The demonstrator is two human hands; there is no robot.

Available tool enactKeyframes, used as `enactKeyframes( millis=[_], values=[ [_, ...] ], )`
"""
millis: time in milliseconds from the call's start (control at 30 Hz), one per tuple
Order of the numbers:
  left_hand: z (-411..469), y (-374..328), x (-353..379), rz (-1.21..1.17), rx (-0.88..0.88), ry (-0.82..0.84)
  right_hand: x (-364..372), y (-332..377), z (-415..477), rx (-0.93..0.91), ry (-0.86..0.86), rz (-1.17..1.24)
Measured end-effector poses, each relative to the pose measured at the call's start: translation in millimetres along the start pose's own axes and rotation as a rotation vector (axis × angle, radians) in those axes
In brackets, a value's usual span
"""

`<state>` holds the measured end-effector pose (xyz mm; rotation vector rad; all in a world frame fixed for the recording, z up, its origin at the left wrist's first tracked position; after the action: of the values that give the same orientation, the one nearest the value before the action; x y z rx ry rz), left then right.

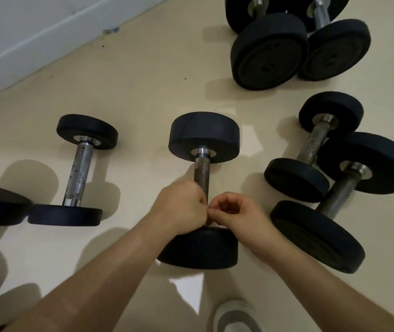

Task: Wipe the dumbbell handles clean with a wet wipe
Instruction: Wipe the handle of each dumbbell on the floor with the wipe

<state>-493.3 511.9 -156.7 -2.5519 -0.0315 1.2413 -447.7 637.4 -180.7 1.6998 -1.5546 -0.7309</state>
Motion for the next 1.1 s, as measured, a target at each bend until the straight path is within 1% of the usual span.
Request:
enactKeyframes(
  millis=[67, 167, 200, 267, 300, 367, 400, 433, 467, 533, 567, 600, 633, 700, 800, 900, 933, 1000, 1067, 1100],
  values=[
    [4.5, 5.2, 1.0, -0.004, -0.063, -0.028, -0.3, 1.6, 1.1, 0.027, 0.034, -0.008],
    [-3.2, 30.9, 0.7, -0.013, -0.207, -0.051, 6.4, 4.4, 8.0, 0.040, 0.049, -0.137],
    [-8.3, 36.9, -1.9, -0.025, -0.232, -0.079, 10.4, 6.3, 10.9, 0.027, 0.050, -0.176],
    [-19.7, 37.0, -9.6, -0.128, -0.194, -0.168, 19.3, 12.7, 12.0, -0.024, 0.075, -0.191],
    [-24.9, 30.0, -14.4, -0.198, -0.142, -0.220, 21.3, 15.8, 10.9, -0.051, 0.096, -0.117],
    [-35.8, 13.1, -18.3, -0.356, -0.041, -0.285, 18.8, 20.8, 6.8, -0.080, 0.104, 0.137],
    [-41.5, 5.3, -14.2, -0.443, -0.020, -0.285, 14.4, 22.0, 6.7, -0.103, 0.067, 0.206],
    [-47.5, -0.7, -6.7, -0.489, -0.012, -0.273, 8.2, 22.0, 9.8, -0.139, -0.004, 0.211],
    [-52.9, -5.0, 2.7, -0.438, -0.008, -0.275, 1.9, 21.2, 15.1, -0.185, -0.097, 0.178],
    [-61.8, -9.0, 22.0, -0.042, -0.007, -0.327, -7.7, 18.0, 30.4, -0.269, -0.326, 0.095],
    [-65.9, -7.7, 29.0, 0.121, -0.027, -0.370, -9.1, 15.9, 38.4, -0.283, -0.432, 0.104],
    [-68.5, -3.7, 33.8, 0.184, -0.066, -0.391, -7.5, 12.6, 48.2, -0.271, -0.512, 0.145],
    [-70.5, 1.2, 35.1, 0.167, -0.104, -0.420, -3.0, 10.6, 57.9, -0.243, -0.561, 0.202],
    [-72.2, 14.2, 35.1, 0.065, -0.165, -0.461, 11.9, 11.2, 75.5, -0.215, -0.581, 0.288],
    [-73.2, 32.9, 32.9, -0.054, -0.160, -0.490, 34.9, 17.6, 82.0, -0.245, -0.464, 0.178],
    [-75.0, 53.2, 29.0, -0.177, -0.097, -0.505, 46.4, 12.5, 67.1, -0.237, -0.245, 0.106],
    [-75.5, 60.1, 28.1, -0.228, -0.088, -0.496, 48.8, 9.4, 59.9, -0.224, -0.181, 0.011],
    [-76.0, 76.4, 28.7, -0.366, -0.107, -0.447, 55.1, 0.9, 47.3, -0.204, -0.051, -0.216],
    [-76.9, 95.8, 31.4, -0.484, -0.149, -0.374, 63.5, -3.3, 38.6, -0.162, 0.078, -0.262],
    [-77.4, 104.4, 32.4, -0.525, -0.169, -0.339, 64.7, 1.5, 37.5, -0.172, 0.088, -0.234]
  ],
)
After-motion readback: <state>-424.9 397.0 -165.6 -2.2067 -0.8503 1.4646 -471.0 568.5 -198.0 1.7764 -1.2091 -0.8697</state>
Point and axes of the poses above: each hand's wrist, its own z-axis towards the middle knuckle, its own x-axis out of the palm, y = z × x, the point moved 5 cm from there along z, towards the middle knuckle, and after that the axes turned 11 degrees about z, right-handed, at the moved point
